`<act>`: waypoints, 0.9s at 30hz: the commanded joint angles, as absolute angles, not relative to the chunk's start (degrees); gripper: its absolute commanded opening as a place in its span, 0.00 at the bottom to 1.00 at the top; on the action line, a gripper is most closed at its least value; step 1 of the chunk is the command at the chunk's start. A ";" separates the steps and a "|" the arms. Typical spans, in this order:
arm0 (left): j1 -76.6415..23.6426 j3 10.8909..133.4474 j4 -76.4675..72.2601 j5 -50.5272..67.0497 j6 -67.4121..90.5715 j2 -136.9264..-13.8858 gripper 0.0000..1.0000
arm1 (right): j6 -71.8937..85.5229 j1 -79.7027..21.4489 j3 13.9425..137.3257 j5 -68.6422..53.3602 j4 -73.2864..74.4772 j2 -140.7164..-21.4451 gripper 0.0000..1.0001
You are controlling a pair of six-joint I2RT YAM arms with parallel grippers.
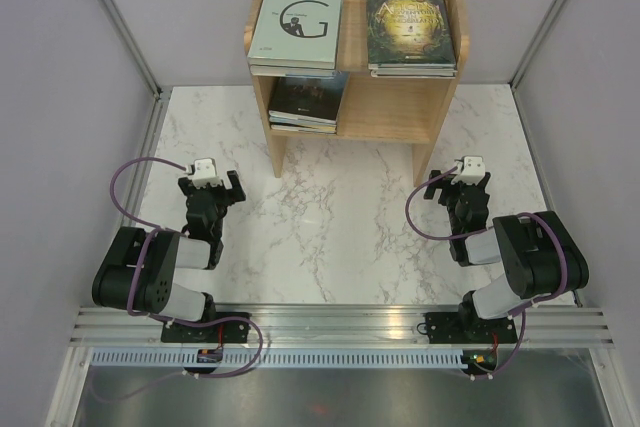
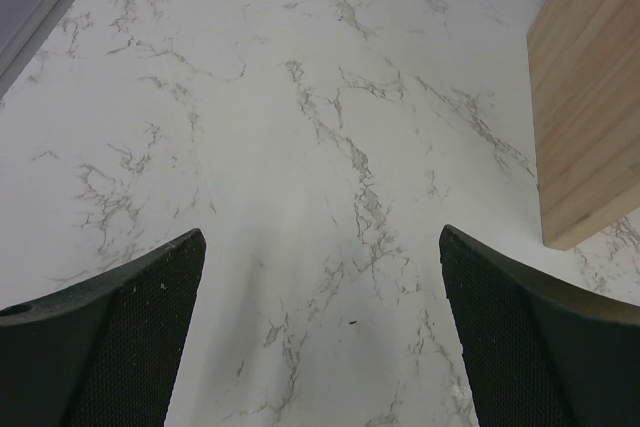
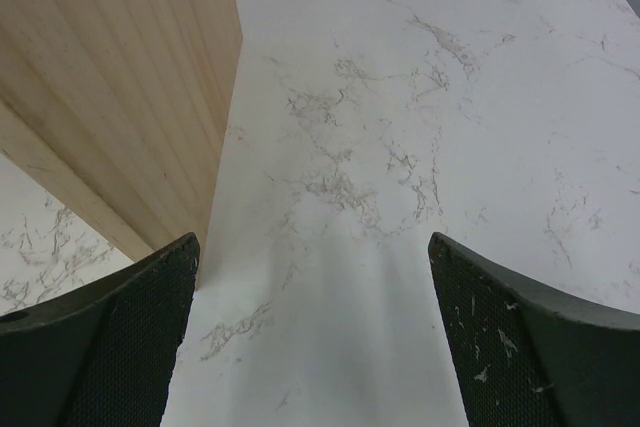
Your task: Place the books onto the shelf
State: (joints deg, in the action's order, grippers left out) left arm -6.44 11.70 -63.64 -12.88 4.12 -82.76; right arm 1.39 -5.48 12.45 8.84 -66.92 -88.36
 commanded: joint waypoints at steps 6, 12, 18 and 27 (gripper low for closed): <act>-6.24 11.43 -68.12 -13.10 1.05 -82.44 1.00 | 0.79 -5.27 13.45 7.65 -69.17 -87.98 0.98; -6.24 11.51 -68.12 -13.10 0.97 -82.44 1.00 | 0.79 -5.27 13.45 7.65 -69.17 -87.98 0.98; -6.24 11.43 -68.12 -13.09 0.97 -82.35 1.00 | 1.49 -4.66 13.80 7.74 -68.65 -87.98 0.98; -6.24 11.43 -68.12 -13.10 0.97 -82.53 1.00 | 1.49 -4.57 13.97 7.47 -68.47 -88.15 0.98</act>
State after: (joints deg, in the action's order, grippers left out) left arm -6.44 11.70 -63.64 -12.88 4.12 -82.76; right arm 1.45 -4.86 12.49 8.80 -66.85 -88.36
